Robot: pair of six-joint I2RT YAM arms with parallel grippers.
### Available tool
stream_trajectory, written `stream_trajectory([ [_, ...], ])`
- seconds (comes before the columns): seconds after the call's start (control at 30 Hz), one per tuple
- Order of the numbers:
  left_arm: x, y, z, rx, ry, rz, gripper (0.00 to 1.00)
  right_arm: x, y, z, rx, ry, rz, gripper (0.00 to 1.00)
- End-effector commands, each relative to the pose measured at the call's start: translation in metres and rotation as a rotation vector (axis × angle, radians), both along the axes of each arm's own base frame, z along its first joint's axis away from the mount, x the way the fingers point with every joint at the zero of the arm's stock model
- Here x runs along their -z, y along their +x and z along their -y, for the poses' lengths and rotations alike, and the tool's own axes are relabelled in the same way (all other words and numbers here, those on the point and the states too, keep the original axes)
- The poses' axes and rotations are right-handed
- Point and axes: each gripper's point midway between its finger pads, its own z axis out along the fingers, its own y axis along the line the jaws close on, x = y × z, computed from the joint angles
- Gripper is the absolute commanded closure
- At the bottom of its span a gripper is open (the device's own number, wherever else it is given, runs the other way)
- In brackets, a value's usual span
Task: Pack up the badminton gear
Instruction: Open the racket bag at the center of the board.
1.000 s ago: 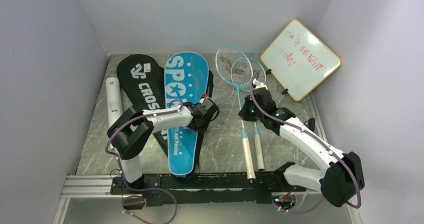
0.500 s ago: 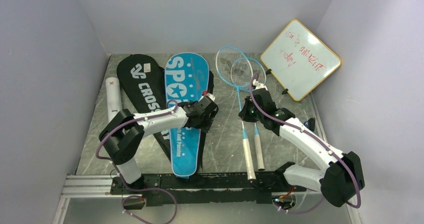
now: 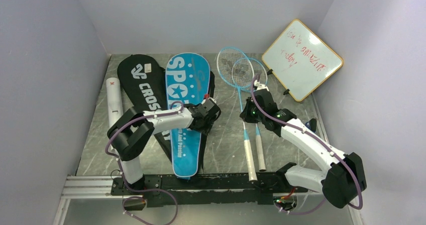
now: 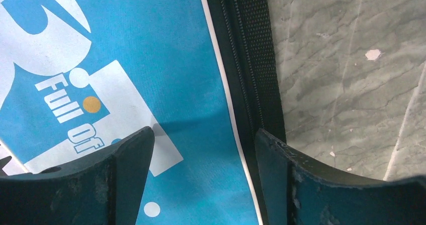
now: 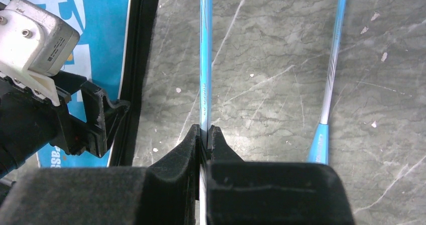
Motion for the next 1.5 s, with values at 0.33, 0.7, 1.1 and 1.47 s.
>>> stream_trajectory([
  [0.33, -0.011, 0.001, -0.012, -0.042, 0.111, 0.042, 0.83, -0.019, 0.007, -0.003, 0.007, 0.046, 0.069, 1.00],
  [0.7, -0.101, 0.008, -0.020, -0.091, 0.039, 0.204, 0.95, -0.021, -0.003, 0.009, 0.024, 0.004, 0.054, 1.00],
  [1.1, -0.109, 0.007, -0.024, -0.119, -0.012, 0.237, 0.95, 0.017, -0.049, 0.026, 0.097, -0.157, -0.094, 1.00],
  [1.47, -0.112, 0.006, -0.021, -0.113, -0.031, 0.234, 0.95, 0.052, -0.106, -0.007, 0.011, -0.298, -0.171, 1.00],
])
